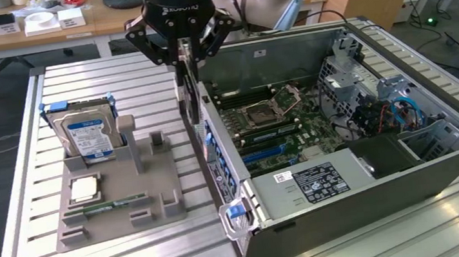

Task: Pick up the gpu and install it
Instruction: 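Pick up the gpu and move the gpu toward the slot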

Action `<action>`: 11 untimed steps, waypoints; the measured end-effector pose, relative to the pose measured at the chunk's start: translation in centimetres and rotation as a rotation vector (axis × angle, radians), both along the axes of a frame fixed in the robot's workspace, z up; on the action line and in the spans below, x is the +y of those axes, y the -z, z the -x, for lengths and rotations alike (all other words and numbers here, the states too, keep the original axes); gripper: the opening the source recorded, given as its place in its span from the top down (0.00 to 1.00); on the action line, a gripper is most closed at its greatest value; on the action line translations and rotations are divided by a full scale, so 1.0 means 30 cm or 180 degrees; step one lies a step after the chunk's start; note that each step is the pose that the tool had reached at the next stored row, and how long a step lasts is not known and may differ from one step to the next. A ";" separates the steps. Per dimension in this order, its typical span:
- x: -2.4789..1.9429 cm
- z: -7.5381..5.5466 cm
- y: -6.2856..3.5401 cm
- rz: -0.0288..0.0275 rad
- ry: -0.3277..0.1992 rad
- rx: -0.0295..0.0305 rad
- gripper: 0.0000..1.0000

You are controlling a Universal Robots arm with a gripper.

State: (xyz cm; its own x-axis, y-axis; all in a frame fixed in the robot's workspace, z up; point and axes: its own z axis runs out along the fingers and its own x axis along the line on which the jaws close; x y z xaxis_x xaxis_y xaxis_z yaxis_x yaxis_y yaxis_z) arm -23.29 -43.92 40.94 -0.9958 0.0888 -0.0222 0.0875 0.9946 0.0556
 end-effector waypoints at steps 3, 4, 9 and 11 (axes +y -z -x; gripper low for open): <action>0.000 -0.015 0.000 -0.0001 0.0000 0.0000 0.74; 0.000 -0.021 0.000 -0.0002 0.0000 0.0000 0.74; 0.000 -0.048 0.000 -0.0003 0.0000 0.0000 0.74; 0.000 -0.058 0.000 -0.0003 0.0000 0.0000 0.74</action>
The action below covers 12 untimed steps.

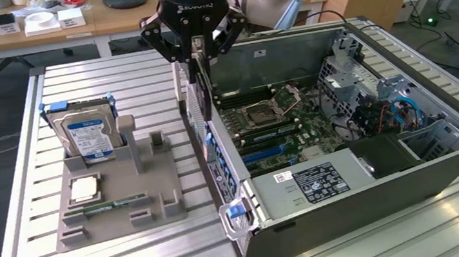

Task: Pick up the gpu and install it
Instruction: 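Pick up the gpu and move the gpu toward the slot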

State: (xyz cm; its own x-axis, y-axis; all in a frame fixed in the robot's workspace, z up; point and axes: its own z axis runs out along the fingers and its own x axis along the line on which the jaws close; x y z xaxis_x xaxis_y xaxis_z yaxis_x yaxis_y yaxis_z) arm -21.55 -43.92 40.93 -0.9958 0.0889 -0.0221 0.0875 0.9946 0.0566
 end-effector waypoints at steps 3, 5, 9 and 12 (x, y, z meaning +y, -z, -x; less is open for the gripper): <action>0.000 -0.017 0.000 -0.0001 0.0000 0.0000 0.74; 0.000 -0.029 0.000 -0.0001 0.0000 0.0000 0.74; 0.000 -0.053 0.000 -0.0001 0.0000 0.0000 0.74; 0.000 -0.073 0.000 -0.0002 0.0000 0.0000 0.74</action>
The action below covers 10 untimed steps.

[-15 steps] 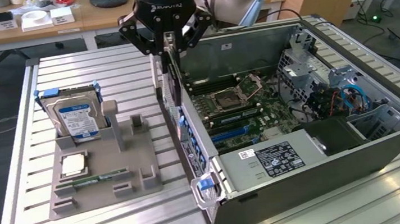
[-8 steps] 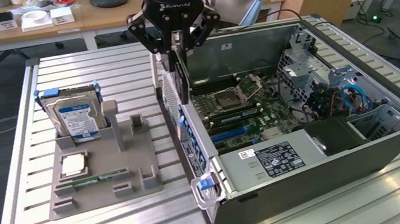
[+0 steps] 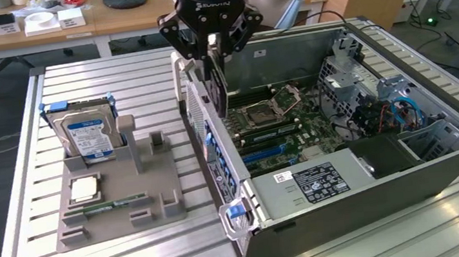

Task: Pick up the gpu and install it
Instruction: 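Pick up the gpu and move the gpu toward the slot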

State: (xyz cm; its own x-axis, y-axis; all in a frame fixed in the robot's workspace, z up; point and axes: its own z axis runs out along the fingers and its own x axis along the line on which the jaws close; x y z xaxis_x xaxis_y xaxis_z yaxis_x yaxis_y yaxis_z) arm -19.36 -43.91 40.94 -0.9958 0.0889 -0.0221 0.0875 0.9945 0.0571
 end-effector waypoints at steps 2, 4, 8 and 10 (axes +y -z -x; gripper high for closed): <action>0.000 -0.014 0.000 -0.0001 0.0000 0.0000 0.74; 0.000 -0.029 0.000 -0.0003 0.0000 0.0000 0.74; 0.000 -0.060 0.000 -0.0005 0.0000 0.0000 0.74; 0.000 -0.076 0.000 -0.0005 0.0000 0.0000 0.74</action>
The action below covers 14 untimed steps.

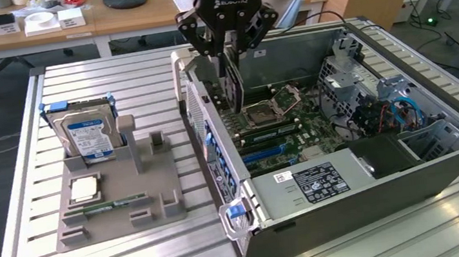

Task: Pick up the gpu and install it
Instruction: 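Pick up the gpu and move the gpu toward the slot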

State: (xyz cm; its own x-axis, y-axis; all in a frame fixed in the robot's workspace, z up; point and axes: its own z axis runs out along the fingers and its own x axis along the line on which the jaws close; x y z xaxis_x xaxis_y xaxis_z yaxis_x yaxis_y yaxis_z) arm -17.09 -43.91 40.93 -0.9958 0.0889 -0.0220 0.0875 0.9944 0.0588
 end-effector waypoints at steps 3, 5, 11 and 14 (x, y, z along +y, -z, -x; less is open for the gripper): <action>0.000 -0.026 0.000 -0.0001 0.0000 0.0000 0.74; 0.000 -0.043 0.000 -0.0001 0.0000 0.0000 0.74; 0.000 -0.101 0.000 -0.0002 0.0000 0.0000 0.74; 0.000 -0.130 0.000 -0.0003 0.0000 0.0000 0.74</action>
State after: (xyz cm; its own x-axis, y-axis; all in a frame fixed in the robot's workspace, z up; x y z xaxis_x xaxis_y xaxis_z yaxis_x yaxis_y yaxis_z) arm -13.18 -43.90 40.93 -0.9958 0.0888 -0.0219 0.0874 0.9944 0.0596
